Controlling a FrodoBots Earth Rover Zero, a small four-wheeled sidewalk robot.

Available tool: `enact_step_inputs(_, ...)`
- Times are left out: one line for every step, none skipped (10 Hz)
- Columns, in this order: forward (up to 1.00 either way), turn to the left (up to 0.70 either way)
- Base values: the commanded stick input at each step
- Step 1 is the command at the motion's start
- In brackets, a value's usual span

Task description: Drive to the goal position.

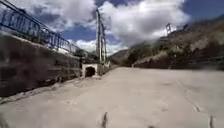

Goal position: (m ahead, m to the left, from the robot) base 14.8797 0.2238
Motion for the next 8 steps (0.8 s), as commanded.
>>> enact_step_inputs(0.70, 0.00)
enact_step_inputs(0.70, 0.00)
enact_step_inputs(0.70, 0.00)
enact_step_inputs(0.70, 0.00)
enact_step_inputs(0.70, 0.00)
enact_step_inputs(0.70, 0.00)
enact_step_inputs(0.70, 0.00)
enact_step_inputs(0.70, 0.00)
